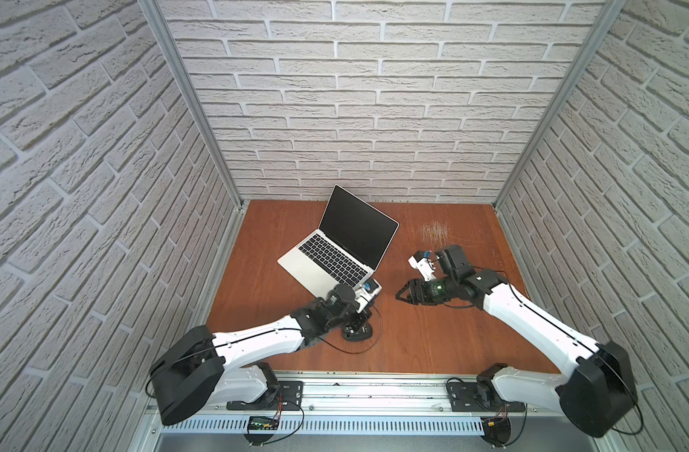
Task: Insert the wireless mouse receiver into the laptop
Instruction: Pick up the lid from the center of the board.
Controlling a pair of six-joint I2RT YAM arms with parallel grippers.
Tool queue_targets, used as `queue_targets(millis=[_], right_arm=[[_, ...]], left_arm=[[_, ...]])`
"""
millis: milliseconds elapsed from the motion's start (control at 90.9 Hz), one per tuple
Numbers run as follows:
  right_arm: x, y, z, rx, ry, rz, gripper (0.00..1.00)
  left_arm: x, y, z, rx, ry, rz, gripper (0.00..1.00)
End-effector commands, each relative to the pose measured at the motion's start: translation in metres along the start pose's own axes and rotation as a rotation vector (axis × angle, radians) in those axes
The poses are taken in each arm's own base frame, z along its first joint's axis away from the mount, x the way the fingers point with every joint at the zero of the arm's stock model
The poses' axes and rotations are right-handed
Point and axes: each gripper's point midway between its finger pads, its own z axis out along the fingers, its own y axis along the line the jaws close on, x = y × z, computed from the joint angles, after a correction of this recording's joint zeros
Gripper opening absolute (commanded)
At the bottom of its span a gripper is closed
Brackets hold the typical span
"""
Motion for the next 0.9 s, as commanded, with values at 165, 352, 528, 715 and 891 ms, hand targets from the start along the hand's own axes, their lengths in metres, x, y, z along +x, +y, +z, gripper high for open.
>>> queue_targets(millis=[165,352,528,715,891], right_arm=[[0.004,0.077,-0.002,-0.450,0.064,-0.248,0.70],[0.015,0.097,-0.006,-0.551,0.116,-0.288,0.50],[0.024,0.109,-0.010,-0.627,0.168,-0.295,0.27],[0.025,0.108,-0.008,-0.609,0.168,-0.299,0.06],[0.015,0.092,-0.004,-0.457,0.078,-0.294,0.03]], left_arm=[[-0.044,-0.080,-0.051,0.641,-0.018,-0.296,0.00],[-0.050,-0.085,-0.053,0.684,0.002,-0.303,0.00],[-0.047,-0.083,-0.049,0.679,0.015,-0.314,0.00],[-0.037,-0.077,-0.041,0.633,0.050,-0.332,0.09],[-0.003,-0.034,-0.028,0.312,0.109,-0.430,0.82]])
